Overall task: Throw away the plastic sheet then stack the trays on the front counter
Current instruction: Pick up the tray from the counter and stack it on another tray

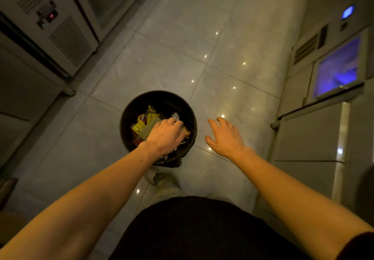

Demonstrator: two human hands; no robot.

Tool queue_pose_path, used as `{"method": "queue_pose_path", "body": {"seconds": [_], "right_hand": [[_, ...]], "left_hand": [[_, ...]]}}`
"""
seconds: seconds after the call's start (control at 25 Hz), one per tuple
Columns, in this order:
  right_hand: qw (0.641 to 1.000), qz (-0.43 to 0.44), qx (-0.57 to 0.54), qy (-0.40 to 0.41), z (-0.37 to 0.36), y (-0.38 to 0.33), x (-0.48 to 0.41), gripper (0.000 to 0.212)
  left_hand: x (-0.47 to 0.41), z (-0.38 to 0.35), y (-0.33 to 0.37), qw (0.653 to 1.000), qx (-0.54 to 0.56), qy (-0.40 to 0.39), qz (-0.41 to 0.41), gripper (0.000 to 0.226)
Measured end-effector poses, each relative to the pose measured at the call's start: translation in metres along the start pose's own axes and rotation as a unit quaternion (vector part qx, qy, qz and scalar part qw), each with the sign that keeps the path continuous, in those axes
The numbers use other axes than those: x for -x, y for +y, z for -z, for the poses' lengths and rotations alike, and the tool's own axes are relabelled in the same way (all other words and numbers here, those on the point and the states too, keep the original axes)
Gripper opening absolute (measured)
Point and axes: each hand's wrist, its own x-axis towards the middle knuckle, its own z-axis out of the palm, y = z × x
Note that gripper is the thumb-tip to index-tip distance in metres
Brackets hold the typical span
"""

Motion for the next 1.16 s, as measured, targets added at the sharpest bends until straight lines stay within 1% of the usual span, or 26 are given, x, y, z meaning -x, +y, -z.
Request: {"method": "queue_pose_path", "body": {"seconds": [0.12, 0.2, 0.32, 0.4, 0.52, 0.64, 0.8, 0.92, 1.04, 1.12, 1.16], "right_hand": [[0.998, -0.042, -0.021, 0.035, -0.006, 0.044, 0.038, 0.064], [0.996, -0.067, -0.035, 0.053, -0.013, 0.079, 0.067, 0.065], [0.988, -0.102, -0.075, 0.093, -0.019, 0.139, 0.112, 0.065], [0.975, -0.147, -0.106, 0.126, -0.024, 0.185, 0.154, 0.064], [0.943, -0.236, -0.148, 0.182, -0.036, 0.252, 0.221, 0.062], [0.912, -0.316, -0.147, 0.217, -0.048, 0.309, 0.283, 0.063], [0.861, -0.408, -0.169, 0.252, -0.066, 0.359, 0.348, 0.067], [0.825, -0.462, -0.199, 0.258, -0.077, 0.378, 0.370, 0.067], [0.784, -0.519, -0.230, 0.251, -0.089, 0.394, 0.385, 0.067], [0.761, -0.549, -0.240, 0.247, -0.096, 0.404, 0.390, 0.067], [0.745, -0.569, -0.249, 0.245, -0.099, 0.410, 0.392, 0.067]], "left_hand": [[-0.006, -0.009, 0.050, 0.998, -0.048, -0.007, -0.048, 0.046], [-0.011, -0.021, 0.090, 0.991, -0.088, -0.018, -0.096, 0.046], [-0.021, -0.038, 0.158, 0.976, -0.151, -0.034, -0.153, 0.046], [-0.028, -0.055, 0.216, 0.962, -0.179, -0.051, -0.202, 0.046], [-0.044, -0.080, 0.309, 0.932, -0.205, -0.070, -0.290, 0.047], [-0.058, -0.097, 0.393, 0.905, -0.222, -0.054, -0.358, 0.046], [-0.067, -0.114, 0.486, 0.868, -0.214, -0.059, -0.444, 0.043], [-0.075, -0.126, 0.525, 0.842, -0.200, -0.060, -0.498, 0.041], [-0.090, -0.146, 0.557, 0.816, -0.208, -0.082, -0.534, 0.041], [-0.104, -0.156, 0.577, 0.808, -0.206, -0.093, -0.544, 0.041], [-0.114, -0.162, 0.589, 0.805, -0.203, -0.101, -0.548, 0.041]]}}
